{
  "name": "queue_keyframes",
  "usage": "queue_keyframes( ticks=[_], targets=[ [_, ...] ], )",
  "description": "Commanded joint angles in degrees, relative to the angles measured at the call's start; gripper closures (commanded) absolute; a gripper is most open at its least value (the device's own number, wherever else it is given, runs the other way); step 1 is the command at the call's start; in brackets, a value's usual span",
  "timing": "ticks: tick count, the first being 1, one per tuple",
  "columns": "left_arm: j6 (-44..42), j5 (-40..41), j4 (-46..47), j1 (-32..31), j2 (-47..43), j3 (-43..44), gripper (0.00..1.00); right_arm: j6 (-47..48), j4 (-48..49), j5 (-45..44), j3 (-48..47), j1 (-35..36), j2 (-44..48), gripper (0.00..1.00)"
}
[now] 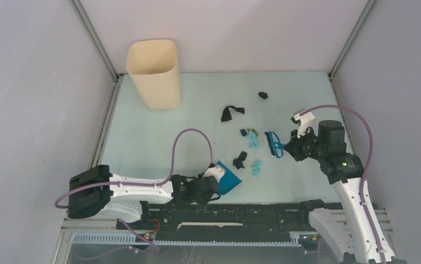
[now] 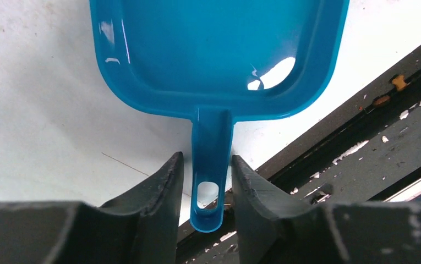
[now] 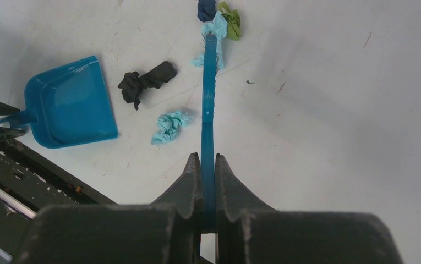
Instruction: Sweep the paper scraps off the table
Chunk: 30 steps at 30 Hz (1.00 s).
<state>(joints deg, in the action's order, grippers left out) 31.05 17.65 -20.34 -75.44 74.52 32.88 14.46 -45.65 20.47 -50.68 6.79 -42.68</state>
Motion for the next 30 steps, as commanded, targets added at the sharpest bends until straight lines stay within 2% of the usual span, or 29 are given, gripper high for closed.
queue_keyframes(
  ticks=[1,7,11,15,18,25,30],
  targets=[
    [1.1,-0.8,2.2,-1.0,-1.2,-1.0,0.64,-1.2,2.7,1.1,-0.3,-0.5,-0.3,1.00],
    [2.3,-2.3,-7.0,-1.5,-3.8,3.2,0.79,-0.2,3.2,-0.2,-0.5,0.7,-1.3,1.00],
    [0.3,-4.9,-16.7,-1.5,-5.2,9.2,0.84,2.6,1.9,-9.2,-3.8,7.2,-6.6,1.00],
    [-3.1,-8.9,-25.3,-1.5,-2.6,15.4,0.92,5.9,1.2,-18.1,-9.6,12.8,-15.0,1.00],
    [-4.8,-11.8,-26.9,-1.4,-0.1,18.2,0.95,7.4,1.6,-24.0,-14.7,14.7,-23.0,1.00],
    [-3.1,-14.7,-27.5,1.3,4.8,22.0,0.95,12.0,5.1,-35.1,-24.3,19.8,-37.6,1.00],
    [-3.8,-14.0,-25.6,4.4,6.3,22.4,0.96,13.7,7.7,-37.3,-28.1,22.3,-46.3,1.00]
  ],
)
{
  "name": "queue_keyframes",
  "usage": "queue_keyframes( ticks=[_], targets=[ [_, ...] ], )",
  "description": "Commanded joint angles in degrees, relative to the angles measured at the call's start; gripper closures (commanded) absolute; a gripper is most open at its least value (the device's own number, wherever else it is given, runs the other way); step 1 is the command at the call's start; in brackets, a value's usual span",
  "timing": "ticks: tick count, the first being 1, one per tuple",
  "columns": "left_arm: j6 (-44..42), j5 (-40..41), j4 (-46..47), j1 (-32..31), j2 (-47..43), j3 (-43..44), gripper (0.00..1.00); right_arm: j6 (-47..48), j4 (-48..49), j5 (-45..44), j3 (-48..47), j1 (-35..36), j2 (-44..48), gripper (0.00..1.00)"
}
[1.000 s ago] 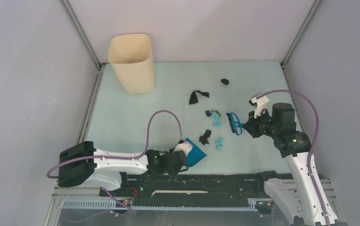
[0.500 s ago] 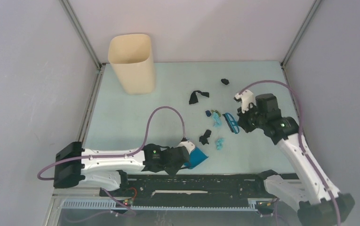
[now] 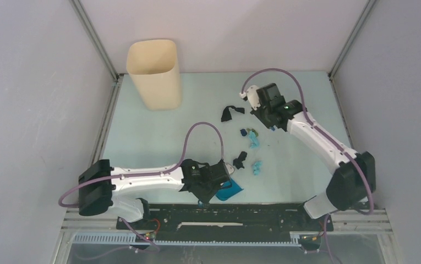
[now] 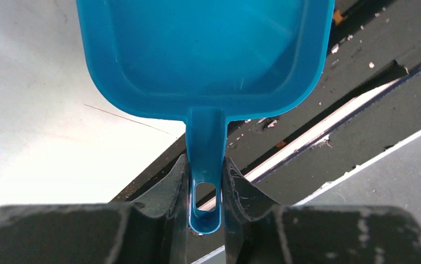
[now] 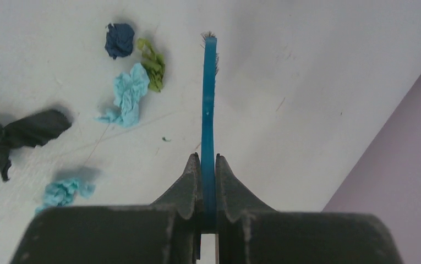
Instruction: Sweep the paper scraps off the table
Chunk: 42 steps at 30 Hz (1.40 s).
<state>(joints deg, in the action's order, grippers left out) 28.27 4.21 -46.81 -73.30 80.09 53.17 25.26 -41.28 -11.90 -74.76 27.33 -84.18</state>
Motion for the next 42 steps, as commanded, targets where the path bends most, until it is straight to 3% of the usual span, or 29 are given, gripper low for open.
queue_keyframes(
  ticks=[1,12,18,25,32,39,42],
  targets=[
    [-1.2,-0.5,1.2,2.9,1.2,2.3,0.96,2.9,3.2,-4.6,-4.9,2.1,-6.5,1.00],
    [-3.9,-0.4,3.3,5.9,6.7,5.0,0.98,2.6,-2.9,1.3,-13.0,7.8,-18.6,1.00],
    [-4.4,-0.3,4.4,7.4,7.6,5.5,0.99,-0.7,-10.2,8.1,-13.4,12.3,-19.2,1.00],
    [-5.2,1.2,6.3,8.7,9.3,7.0,0.99,-4.6,-17.3,22.0,-13.1,15.1,-16.8,1.00],
    [-5.4,2.6,8.6,8.7,11.0,8.5,0.99,-6.5,-19.5,33.5,-12.8,14.6,-13.9,1.00],
    [-5.7,2.3,16.4,8.5,7.0,3.1,0.99,-9.5,-20.1,45.1,-12.8,10.4,-12.0,1.00],
    [-5.3,2.8,18.6,8.3,5.4,1.0,0.99,-9.8,-20.2,45.1,-13.3,8.2,-11.3,1.00]
  ],
)
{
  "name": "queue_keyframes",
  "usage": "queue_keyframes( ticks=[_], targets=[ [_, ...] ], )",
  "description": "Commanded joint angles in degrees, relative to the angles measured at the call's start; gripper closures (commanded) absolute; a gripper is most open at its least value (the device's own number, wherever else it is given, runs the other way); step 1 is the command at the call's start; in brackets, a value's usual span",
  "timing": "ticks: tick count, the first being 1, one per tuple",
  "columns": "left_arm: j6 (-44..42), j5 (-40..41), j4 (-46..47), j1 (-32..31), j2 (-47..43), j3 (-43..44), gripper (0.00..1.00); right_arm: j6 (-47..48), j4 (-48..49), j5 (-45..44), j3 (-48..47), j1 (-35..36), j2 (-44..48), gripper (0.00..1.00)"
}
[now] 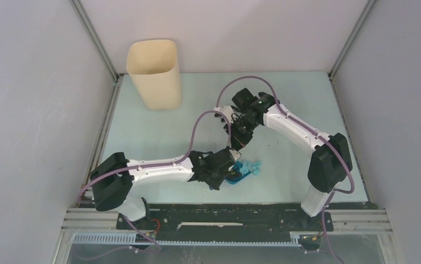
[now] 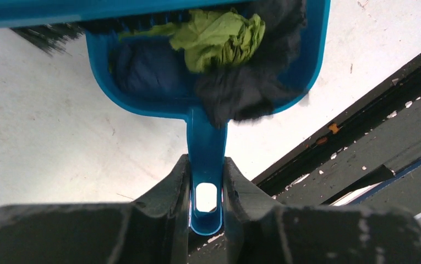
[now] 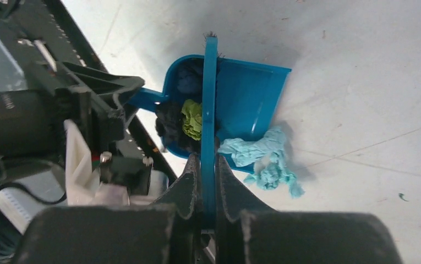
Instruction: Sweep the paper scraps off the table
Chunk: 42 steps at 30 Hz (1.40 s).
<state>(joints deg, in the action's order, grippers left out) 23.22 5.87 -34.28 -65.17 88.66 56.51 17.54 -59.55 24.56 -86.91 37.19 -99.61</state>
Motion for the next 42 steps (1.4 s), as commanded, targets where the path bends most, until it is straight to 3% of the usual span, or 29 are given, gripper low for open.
queue_keyframes(
  ticks=[1,4,12,19,26,30,42],
  targets=[
    [0.0,1.3,6.3,0.1,-3.6,-2.8,0.99,-2.2,-2.0,7.8,-1.7,-2.5,4.5,1.00],
    [0.3,2.0,7.2,-0.6,-4.7,-4.1,0.99,-2.1,-3.9,7.7,-4.7,-5.0,5.3,1.00],
    [3.9,3.4,-1.8,-2.7,-7.7,-3.2,0.98,-2.9,-3.8,-9.6,-6.4,-7.5,11.9,1.00],
    [5.8,1.8,-11.3,-5.6,-9.1,-2.0,0.97,-1.9,0.8,-26.3,2.9,-8.0,17.5,1.00],
    [4.7,-0.5,-13.6,-7.6,-7.7,-0.6,0.97,-1.2,3.8,-32.3,13.3,-8.5,20.8,1.00],
    [2.9,-0.7,-13.0,-7.8,-4.2,2.1,0.98,-2.2,5.0,-30.6,17.0,-8.7,20.9,1.00],
    [-0.5,-1.3,-9.6,-7.8,5.8,9.1,0.98,-4.7,5.6,-12.3,19.1,-7.2,16.0,1.00]
  ],
)
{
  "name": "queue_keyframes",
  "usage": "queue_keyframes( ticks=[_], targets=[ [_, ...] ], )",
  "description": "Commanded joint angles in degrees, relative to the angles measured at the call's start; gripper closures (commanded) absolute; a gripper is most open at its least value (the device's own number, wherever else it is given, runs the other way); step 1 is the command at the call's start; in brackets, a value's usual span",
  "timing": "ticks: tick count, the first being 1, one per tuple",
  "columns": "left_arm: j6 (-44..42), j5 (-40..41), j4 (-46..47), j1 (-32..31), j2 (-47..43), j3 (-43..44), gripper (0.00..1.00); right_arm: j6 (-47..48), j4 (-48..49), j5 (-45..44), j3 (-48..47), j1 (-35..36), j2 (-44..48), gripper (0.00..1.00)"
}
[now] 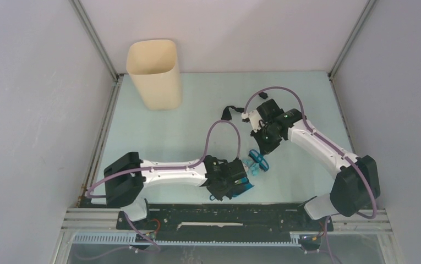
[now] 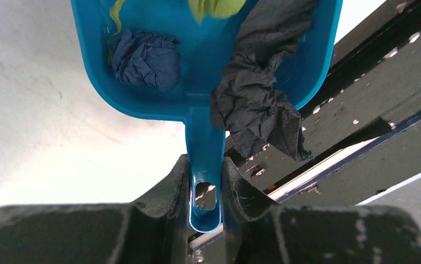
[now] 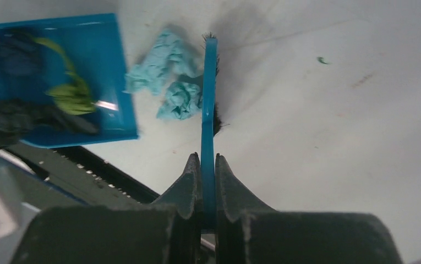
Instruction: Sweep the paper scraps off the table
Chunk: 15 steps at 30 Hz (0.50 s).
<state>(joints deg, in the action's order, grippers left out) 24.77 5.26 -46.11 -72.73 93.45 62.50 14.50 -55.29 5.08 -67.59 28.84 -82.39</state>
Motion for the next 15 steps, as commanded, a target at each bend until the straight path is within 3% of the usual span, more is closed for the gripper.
queue_keyframes(
  ticks=[1,10,15],
  targets=[
    [-2.1,-0.5,2.5,-0.2,1.3,3.5,0.98,-1.6,1.1,8.1,-0.2,1.5,-1.4,1.00],
    [-2.9,0.7,7.0,-0.2,2.4,3.7,0.98,-2.7,-1.0,17.8,-1.3,1.5,0.6,1.00],
    [-2.7,2.2,10.4,-0.2,1.7,1.5,0.98,-2.1,-1.6,15.0,-1.6,0.9,2.6,1.00]
  ],
)
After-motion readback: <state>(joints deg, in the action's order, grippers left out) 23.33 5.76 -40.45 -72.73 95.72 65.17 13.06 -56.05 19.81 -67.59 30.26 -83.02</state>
